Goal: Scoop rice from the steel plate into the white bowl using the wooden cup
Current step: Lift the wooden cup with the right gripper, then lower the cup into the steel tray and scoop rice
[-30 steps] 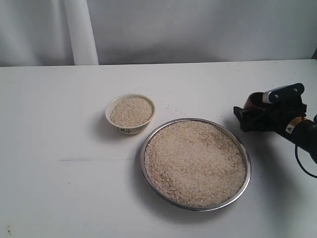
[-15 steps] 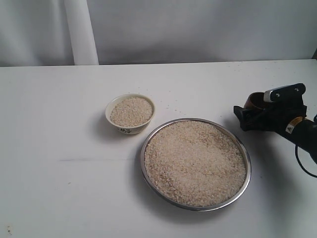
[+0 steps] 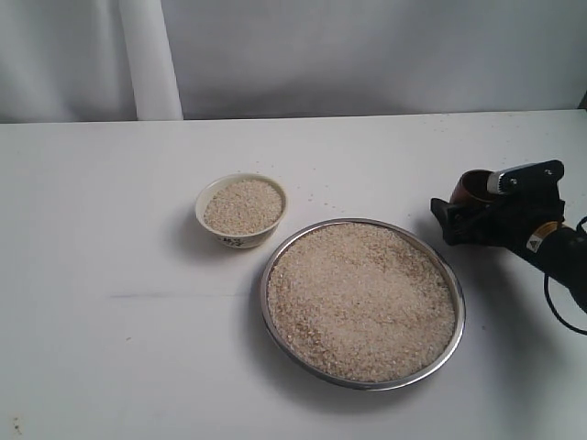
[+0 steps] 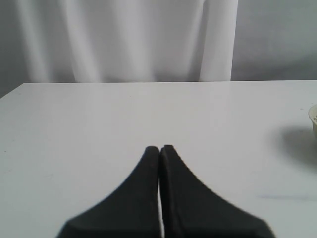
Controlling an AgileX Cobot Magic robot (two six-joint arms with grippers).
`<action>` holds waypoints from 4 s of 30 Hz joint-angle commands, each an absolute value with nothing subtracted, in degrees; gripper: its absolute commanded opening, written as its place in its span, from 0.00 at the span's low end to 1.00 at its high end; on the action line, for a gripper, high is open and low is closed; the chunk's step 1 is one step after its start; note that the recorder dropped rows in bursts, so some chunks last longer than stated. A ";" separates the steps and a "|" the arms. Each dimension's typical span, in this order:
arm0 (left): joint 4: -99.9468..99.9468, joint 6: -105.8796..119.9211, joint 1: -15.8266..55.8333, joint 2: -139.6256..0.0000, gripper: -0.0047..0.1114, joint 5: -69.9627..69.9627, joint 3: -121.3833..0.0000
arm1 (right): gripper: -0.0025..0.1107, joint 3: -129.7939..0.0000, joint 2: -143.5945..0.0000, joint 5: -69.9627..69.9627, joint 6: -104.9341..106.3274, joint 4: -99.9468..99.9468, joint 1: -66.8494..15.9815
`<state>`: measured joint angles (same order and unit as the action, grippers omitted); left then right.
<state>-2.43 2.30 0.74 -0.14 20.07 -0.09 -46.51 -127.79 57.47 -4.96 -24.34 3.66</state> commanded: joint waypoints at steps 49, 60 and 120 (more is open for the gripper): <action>-2.40 2.08 0.89 0.00 0.04 19.74 0.00 | 0.02 -62.48 -88.67 -43.32 0.88 -45.51 -40.25; -2.40 2.08 0.89 0.00 0.04 19.74 0.00 | 0.02 -66.12 -99.94 -64.56 6.24 -53.75 -48.97; -2.40 2.08 0.89 0.00 0.04 19.74 0.00 | 0.02 -66.12 -118.86 -48.81 4.47 -46.93 -47.93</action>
